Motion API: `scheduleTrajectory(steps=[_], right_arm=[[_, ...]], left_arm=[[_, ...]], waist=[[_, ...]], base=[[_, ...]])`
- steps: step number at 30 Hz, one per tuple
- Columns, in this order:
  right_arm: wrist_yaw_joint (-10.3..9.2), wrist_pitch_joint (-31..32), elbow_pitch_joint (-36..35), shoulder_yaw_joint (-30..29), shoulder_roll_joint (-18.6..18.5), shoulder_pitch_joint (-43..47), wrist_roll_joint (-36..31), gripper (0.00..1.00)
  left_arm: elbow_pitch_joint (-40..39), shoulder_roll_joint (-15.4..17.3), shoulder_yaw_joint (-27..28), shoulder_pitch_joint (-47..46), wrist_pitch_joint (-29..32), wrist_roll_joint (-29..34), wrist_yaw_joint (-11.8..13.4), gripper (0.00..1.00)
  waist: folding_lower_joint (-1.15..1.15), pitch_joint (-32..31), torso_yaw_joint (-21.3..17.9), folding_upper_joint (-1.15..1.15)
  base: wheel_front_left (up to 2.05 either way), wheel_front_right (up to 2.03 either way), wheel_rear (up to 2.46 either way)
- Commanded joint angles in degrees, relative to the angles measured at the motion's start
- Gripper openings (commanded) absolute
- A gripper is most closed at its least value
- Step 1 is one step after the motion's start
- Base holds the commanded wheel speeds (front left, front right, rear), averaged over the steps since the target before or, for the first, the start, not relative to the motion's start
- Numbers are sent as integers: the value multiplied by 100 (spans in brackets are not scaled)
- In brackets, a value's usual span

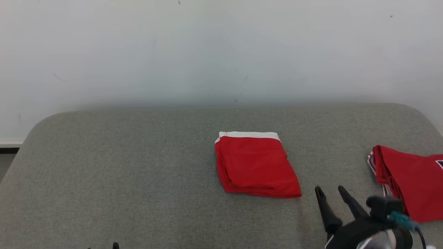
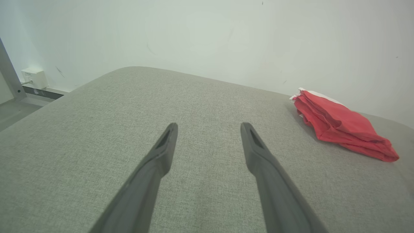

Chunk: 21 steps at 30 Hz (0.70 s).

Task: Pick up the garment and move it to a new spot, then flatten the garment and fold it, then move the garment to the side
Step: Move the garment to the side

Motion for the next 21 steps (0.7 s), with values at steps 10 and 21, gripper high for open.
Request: scheduleTrajectory(steps=[10, 21], right_arm=[[-9, 2530, 1271, -1049, 189, -2251, -102, 100], [-9, 3878, 2344, -2193, 205, -3486, -1219, 100]], left_arm=[[29, -4, -285, -172, -16, -247, 83, 100], [-23, -4, -368, -623, -16, -254, 30, 100]], waist=[[0, 494, 710, 0], [0, 1258, 1363, 0]], base=[[0, 0, 0], [0, 0, 0]])
